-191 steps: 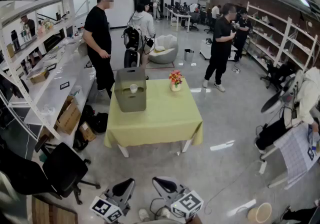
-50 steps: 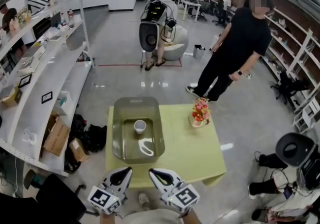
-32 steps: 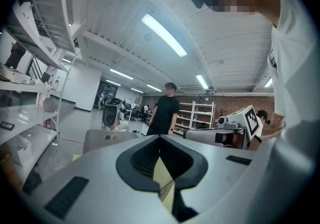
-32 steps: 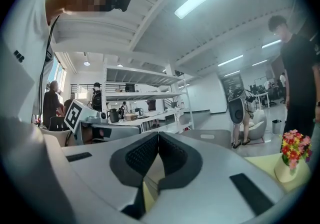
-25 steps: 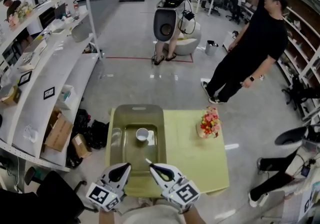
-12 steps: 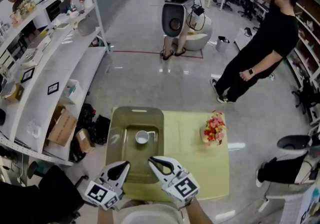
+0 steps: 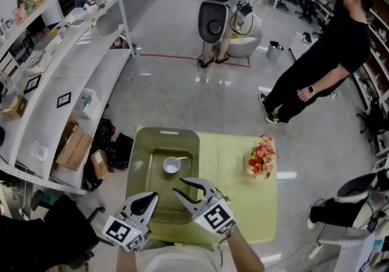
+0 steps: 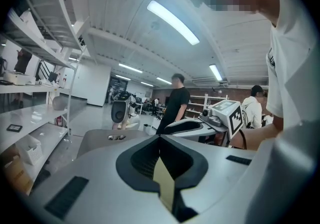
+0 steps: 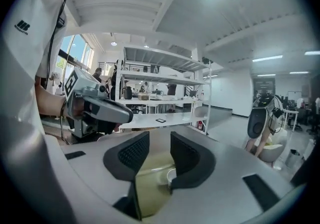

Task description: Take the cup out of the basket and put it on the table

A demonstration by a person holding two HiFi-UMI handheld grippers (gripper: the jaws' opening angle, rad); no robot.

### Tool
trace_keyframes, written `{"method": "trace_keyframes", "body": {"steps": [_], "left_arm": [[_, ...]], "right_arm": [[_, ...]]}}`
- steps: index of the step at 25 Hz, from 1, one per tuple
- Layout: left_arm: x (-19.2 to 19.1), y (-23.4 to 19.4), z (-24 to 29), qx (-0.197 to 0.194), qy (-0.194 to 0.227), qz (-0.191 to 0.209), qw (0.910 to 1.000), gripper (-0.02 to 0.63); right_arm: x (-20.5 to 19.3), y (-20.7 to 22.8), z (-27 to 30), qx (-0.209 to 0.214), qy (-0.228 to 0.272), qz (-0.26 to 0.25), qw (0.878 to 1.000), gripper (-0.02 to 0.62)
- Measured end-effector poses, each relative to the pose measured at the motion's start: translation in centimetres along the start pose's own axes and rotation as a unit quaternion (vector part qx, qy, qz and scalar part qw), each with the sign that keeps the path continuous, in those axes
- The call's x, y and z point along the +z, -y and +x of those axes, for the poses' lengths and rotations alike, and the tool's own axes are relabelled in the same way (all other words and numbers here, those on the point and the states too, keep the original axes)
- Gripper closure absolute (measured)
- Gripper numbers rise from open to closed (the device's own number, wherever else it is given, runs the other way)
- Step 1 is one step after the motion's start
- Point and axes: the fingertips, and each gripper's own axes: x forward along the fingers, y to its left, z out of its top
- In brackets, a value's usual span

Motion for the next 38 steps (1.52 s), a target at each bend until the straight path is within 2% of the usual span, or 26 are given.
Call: {"method": "trace_keyframes", "body": {"steps": [9,15,23,30,34,38], "left_arm": [[-0.2,-2.5,0.8,-0.030,-0.001,-0.004,0.9996,0.597],[0.1,-4.1,0.5,-0.049,0.005,-0.015,0.9987,0.597],[0.2,-5.6,0.2,-0.056,0.019,-0.029,0.9978,0.597],[0.8,-6.8,0.0,-0.050,0.029,-0.035,0.9977,0.597],[0.8,-7.3,-0.1,-0.050,0.036,-0.036,0.9975,0.597],[1.1,-7.9,0.0,-0.048,0.046,-0.040,0.9970,0.597]], "right_arm": [[-1.9,1.7,5.0,0.002,-0.060,-0.042,0.997,0.422],[-3.5,2.6,9.0,0.029,-0.123,-0.102,0.987,0.383],[-5.6,3.1,13.2,0.090,-0.197,-0.164,0.962,0.360],[-8.8,2.9,16.5,0.139,-0.270,-0.200,0.932,0.317],[-11.8,3.1,17.6,0.152,-0.327,-0.195,0.912,0.277],[-13.6,3.3,18.6,0.158,-0.352,-0.172,0.906,0.245]]}}
